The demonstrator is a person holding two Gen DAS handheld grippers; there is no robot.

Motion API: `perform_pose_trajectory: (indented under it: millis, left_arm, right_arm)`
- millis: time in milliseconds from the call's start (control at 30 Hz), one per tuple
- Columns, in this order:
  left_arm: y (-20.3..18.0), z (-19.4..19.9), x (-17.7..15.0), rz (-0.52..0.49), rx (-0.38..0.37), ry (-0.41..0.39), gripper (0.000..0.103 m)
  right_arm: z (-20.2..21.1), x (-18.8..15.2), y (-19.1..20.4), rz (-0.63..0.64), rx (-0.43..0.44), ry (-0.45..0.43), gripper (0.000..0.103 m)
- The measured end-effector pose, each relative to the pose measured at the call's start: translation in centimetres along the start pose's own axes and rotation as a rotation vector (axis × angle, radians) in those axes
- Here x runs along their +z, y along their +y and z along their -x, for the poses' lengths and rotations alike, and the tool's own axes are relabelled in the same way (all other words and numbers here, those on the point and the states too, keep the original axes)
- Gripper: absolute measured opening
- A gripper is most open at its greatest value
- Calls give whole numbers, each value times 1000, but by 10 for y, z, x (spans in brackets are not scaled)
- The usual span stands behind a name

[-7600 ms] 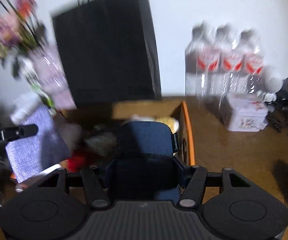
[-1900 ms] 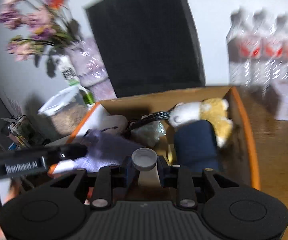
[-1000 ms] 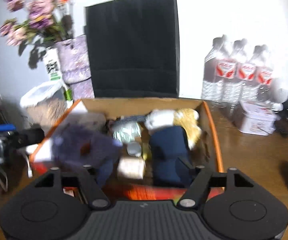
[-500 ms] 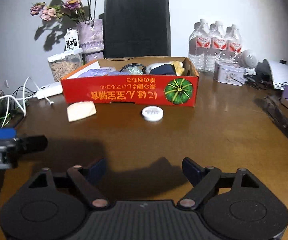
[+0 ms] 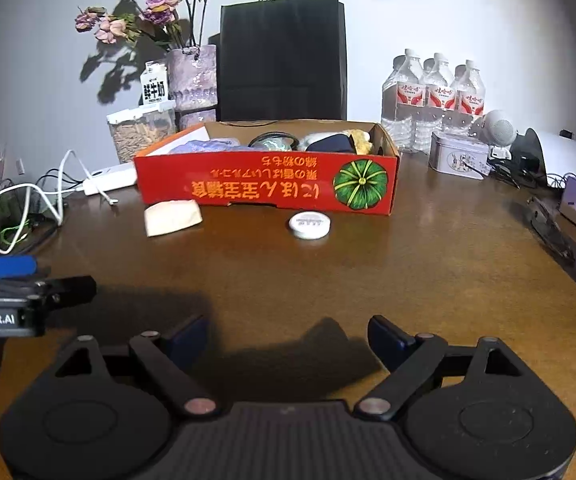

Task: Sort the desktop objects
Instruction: 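Grasp the beige cloth square with the left tool while the right tool grasps the second white lid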

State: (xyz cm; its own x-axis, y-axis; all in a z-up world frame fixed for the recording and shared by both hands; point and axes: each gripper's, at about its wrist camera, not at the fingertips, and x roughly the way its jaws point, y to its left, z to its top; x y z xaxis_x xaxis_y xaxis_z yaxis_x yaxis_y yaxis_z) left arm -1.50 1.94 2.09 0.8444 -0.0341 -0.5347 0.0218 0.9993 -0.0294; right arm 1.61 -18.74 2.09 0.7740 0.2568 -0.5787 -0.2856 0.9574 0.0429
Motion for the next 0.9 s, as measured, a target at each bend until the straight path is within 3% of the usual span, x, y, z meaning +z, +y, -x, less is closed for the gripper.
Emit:
perform_pose_trajectory:
  millis: [233, 333, 400, 533, 600, 667, 700, 767, 900]
  left_arm:
    - [9, -61, 46, -48, -51, -17, 103]
    - [13, -93, 63, -37, -82, 20, 99]
    - [15, -110, 69, -31, -104, 36, 83]
    - [15, -133, 69, -55, -131, 99, 61]
    - [15, -134, 65, -55, -135, 102, 39]
    - [16, -133, 62, -50, -120, 96, 32]
    - [17, -131, 62, -45, -106, 86, 24]
    - [16, -124, 61, -57, -113, 60, 17]
    - [13, -110, 59, -31, -120, 44, 10]
  right_arm:
    - [-53, 46, -15, 9, 18, 9, 83]
    - [-82, 63, -18, 8, 28, 19, 80]
    - [-101, 70, -19, 4, 36, 31, 80]
    - [-126, 77, -15, 14, 25, 55, 74]
    - [-133, 77, -14, 12, 28, 61, 70]
    - [-138, 77, -13, 7, 17, 64, 67]
    - [-139, 77, -12, 5, 6, 65, 56]
    - [-137, 74, -9, 12, -16, 51, 39]
    - [-135, 74, -8, 22, 1, 49, 38]
